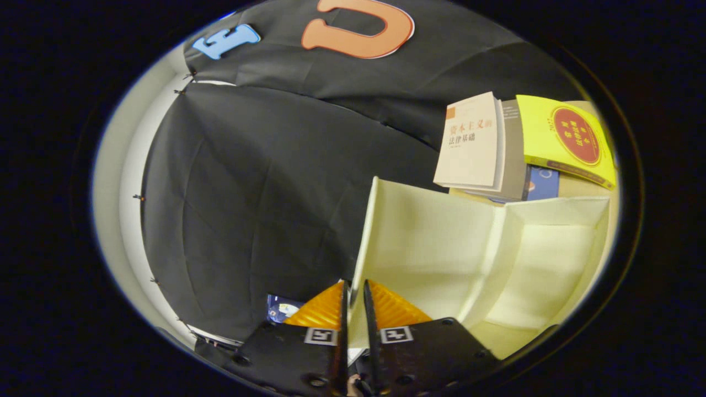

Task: Open the storage box then place both shoes into the box .Put the left shoe in first, then the right shoe, with the right side of both shoes facing outward in a uniform manner.

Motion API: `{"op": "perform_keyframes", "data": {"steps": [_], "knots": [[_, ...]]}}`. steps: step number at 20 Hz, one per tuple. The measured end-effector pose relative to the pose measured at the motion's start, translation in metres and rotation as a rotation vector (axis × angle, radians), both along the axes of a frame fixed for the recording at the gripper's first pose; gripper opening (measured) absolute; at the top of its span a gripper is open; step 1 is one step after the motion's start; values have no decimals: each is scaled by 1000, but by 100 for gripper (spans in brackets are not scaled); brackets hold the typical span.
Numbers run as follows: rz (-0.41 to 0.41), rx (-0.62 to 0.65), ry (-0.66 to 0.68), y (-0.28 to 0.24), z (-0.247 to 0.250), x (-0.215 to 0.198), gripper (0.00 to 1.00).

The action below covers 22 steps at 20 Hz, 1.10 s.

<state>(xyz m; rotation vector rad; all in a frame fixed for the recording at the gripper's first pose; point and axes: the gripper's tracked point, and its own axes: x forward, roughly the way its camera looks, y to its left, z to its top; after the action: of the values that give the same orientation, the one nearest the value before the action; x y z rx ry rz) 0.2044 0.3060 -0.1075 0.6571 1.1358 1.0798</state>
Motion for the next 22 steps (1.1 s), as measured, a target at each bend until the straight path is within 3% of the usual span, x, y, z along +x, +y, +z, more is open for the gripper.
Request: {"op": "perform_keyframes", "data": {"steps": [4, 6, 14, 22], "knots": [[-12, -43, 36, 26, -10, -5, 83], [-22, -84, 36, 20, -19, -5, 93], [-88, -156, -3, -65, -29, -3, 95], [-245, -329, -26, -233, -92, 11, 95]]}}
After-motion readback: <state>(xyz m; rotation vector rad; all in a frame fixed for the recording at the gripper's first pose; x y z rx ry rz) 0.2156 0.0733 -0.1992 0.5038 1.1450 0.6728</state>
